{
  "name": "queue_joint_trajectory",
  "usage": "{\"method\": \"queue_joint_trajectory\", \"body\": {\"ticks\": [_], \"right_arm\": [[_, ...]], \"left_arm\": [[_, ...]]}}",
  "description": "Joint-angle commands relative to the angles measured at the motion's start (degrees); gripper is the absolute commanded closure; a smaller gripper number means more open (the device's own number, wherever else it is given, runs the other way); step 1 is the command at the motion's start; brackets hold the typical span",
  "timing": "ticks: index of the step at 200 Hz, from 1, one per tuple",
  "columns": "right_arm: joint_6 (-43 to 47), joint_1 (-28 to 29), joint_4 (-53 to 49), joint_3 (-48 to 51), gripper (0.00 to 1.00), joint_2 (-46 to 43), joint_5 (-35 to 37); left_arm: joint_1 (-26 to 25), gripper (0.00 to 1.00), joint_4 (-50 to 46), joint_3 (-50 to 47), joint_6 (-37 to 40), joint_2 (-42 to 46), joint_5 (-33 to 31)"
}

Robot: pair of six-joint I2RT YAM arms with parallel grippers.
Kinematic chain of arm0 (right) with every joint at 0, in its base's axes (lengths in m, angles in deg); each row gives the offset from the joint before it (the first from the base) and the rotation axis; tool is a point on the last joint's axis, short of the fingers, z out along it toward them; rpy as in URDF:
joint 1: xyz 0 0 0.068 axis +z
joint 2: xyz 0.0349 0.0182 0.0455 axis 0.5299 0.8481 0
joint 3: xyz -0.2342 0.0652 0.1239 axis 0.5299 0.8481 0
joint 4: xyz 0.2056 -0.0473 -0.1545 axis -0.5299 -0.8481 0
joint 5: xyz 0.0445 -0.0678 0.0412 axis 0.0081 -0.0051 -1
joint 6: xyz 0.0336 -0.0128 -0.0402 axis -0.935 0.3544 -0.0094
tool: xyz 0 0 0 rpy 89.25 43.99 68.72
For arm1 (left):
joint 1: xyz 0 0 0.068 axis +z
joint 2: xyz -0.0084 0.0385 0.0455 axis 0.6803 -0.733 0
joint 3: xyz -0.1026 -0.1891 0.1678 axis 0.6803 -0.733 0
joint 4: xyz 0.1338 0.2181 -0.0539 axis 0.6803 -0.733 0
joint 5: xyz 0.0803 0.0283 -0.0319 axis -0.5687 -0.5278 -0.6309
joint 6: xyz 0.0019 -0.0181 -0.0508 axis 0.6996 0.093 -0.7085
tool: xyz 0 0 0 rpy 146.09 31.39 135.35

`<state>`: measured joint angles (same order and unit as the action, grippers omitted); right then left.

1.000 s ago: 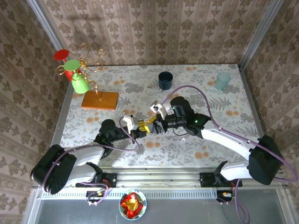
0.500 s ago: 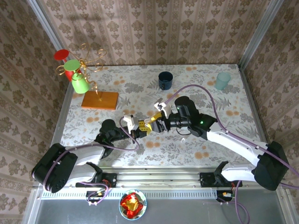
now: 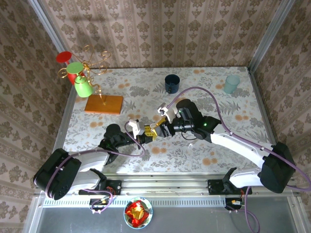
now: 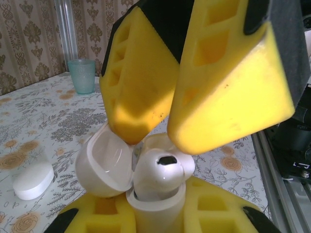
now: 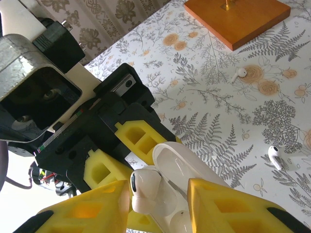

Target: Insert the wireless bluetooth earbuds into the charging case

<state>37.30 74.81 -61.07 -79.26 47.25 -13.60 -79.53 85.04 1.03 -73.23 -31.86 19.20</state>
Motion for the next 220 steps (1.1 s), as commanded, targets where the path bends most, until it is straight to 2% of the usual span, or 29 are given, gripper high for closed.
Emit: {"method": "queue_joint_trajectory", "body": {"ticks": [1, 64, 123, 159, 188, 220], "right_arm": [[2.00, 0.43, -4.72, -1.90, 0.62, 0.89, 2.68], [4.68, 1.89, -12.03, -5.43, 0.66, 1.14, 10.78], [3.72, 2.66, -9.45, -5.34, 0.72, -0.91, 12.12], [3.11, 2.81, -6.53, -3.39, 0.65, -3.38, 11.68], [1.75, 2.76, -3.02, -0.22, 0.65, -6.87, 11.51], [-4.62, 0.57, -1.34, 4.32, 0.63, -11.29, 19.91]], "left_arm": [[0.36, 1.00, 3.24, 1.25, -0.52, 0.29, 0.94], [1.06, 1.00, 2.87, 1.24, -0.58, 0.12, 0.60], [1.33, 1.00, 3.07, 1.12, -0.49, -0.42, 0.78], [1.85, 1.00, 3.12, 0.84, -0.35, -0.50, 0.80], [2.51, 1.00, 3.85, 0.41, -0.21, -0.41, 0.99], [2.63, 1.00, 5.48, -0.50, 2.33, -0.02, 0.27]]}}
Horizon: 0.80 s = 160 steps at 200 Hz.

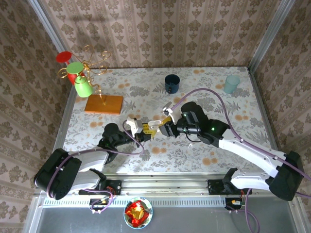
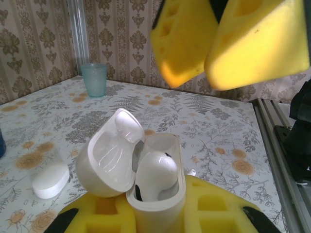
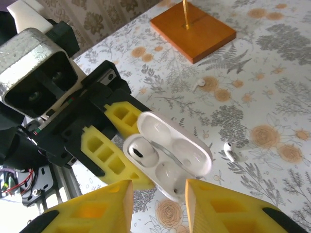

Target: Insert the wireless bluetooth earbuds into the charging case

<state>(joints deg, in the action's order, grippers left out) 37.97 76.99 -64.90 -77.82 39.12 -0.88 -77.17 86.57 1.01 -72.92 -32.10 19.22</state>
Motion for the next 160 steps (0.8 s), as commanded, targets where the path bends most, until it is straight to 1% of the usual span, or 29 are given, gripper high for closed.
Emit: {"method": "queue_joint_trajectory", "body": {"ticks": [1, 16, 28, 44, 61, 88, 117, 160], "right_arm": [[-5.57, -1.68, 2.38, 3.00, 0.62, -3.27, 7.63], [-10.57, -5.06, 0.59, 5.25, 0.59, -4.91, 11.48], [-15.39, -8.86, -1.55, 7.61, 0.58, -6.19, 12.71], [-19.91, -13.23, -4.91, 10.79, 0.56, -7.46, 12.52], [-22.75, -17.01, -7.96, 13.86, 0.56, -8.22, 11.70], [-26.80, -22.24, -13.24, 16.91, 0.56, -6.35, 9.81], [-28.07, -22.93, -15.20, 16.80, 0.56, -1.37, 7.79], [-28.46, -22.29, -12.33, 15.97, 0.56, 7.39, 2.08]], "left_arm": [[0.24, 1.00, 3.96, -0.48, 2.06, 0.29, 0.14], [-0.51, 1.00, 3.96, -0.65, 3.73, 0.53, -0.99], [-1.23, 1.00, 3.89, -0.99, 5.59, 0.70, -1.75], [-1.98, 1.00, 3.72, -0.95, 6.83, 0.67, -2.15], [-2.51, 1.00, 3.70, -0.75, 7.59, 0.22, -1.74], [-3.02, 1.00, 3.79, -0.12, 7.75, -1.24, -1.08], [-3.22, 1.00, 5.51, 0.38, 7.28, -3.20, -0.33], [-3.26, 1.00, 8.50, 0.48, 6.15, -5.48, 0.22]]}}
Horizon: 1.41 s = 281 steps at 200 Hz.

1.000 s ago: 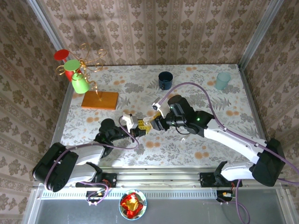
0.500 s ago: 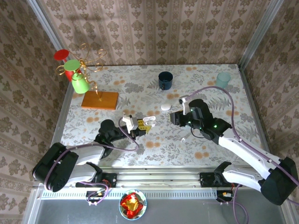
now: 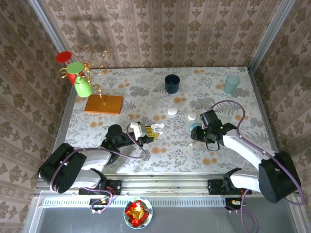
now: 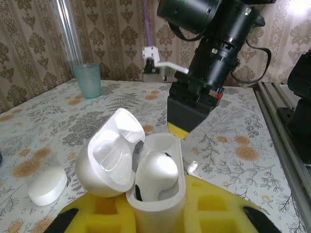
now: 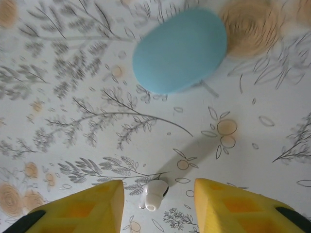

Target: Insert the wireless bluetooth earbuds into the charging case

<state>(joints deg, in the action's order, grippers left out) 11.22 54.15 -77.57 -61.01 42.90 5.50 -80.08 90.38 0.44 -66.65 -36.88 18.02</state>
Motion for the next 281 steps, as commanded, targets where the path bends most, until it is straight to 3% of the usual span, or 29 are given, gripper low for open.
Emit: {"method": "queue_joint_trajectory", "body": {"ticks": [1, 65, 147, 236, 281], "right_arm": [[-1.78, 0.58, 0.44, -0.84, 0.56, 3.80, -4.38], [-2.50, 3.14, 2.64, -1.15, 0.59, 10.95, -4.82], [-2.04, 3.79, 1.46, -3.26, 0.74, 14.19, -4.19], [-2.64, 3.87, 2.98, -2.48, 0.79, 9.26, -0.14], [-0.70, 4.02, 13.48, 1.90, 0.78, -2.24, 0.73]], "left_arm": [[-0.34, 1.00, 4.71, 1.01, -0.13, -0.72, 1.47], [-0.25, 1.00, 5.15, 0.26, 0.13, -0.66, 1.19], [-0.18, 1.00, 5.17, -0.27, 0.30, -0.30, 1.06], [-0.22, 1.00, 5.29, -0.03, 0.26, -1.27, 0.54], [-0.32, 1.00, 6.29, 0.67, -1.43, -2.69, 0.35]]}}
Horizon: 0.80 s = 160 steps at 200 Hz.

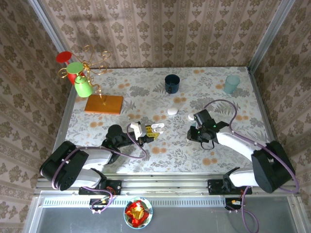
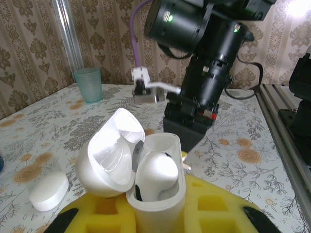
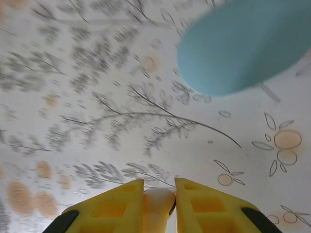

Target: Insert the wireless bluetooth earbuds into the charging case

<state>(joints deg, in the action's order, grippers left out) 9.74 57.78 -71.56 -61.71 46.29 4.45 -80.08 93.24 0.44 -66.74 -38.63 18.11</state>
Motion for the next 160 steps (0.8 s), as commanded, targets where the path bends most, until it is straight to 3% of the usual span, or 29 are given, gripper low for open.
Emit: {"method": "queue_joint_trajectory", "body": {"ticks": [1, 48, 79, 160], "right_arm": [[0.88, 0.36, 7.81, 2.72, 0.78, -5.76, 1.74], [7.45, 6.20, 16.09, 4.94, 0.78, -17.76, 11.30], [9.90, 9.32, 19.46, 4.98, 0.78, -21.78, 12.82], [17.38, 18.58, 23.54, -1.08, 0.78, -18.28, 16.70]], "left_arm": [[-0.32, 1.00, 3.44, 0.69, -1.40, -1.02, 0.32], [-0.67, 1.00, 4.11, 2.27, -3.74, -3.10, 1.35], [-0.74, 1.00, 4.31, 3.05, -4.09, -4.05, 1.40], [-1.01, 1.00, 4.33, 4.74, -6.33, -5.28, 1.78]]}}
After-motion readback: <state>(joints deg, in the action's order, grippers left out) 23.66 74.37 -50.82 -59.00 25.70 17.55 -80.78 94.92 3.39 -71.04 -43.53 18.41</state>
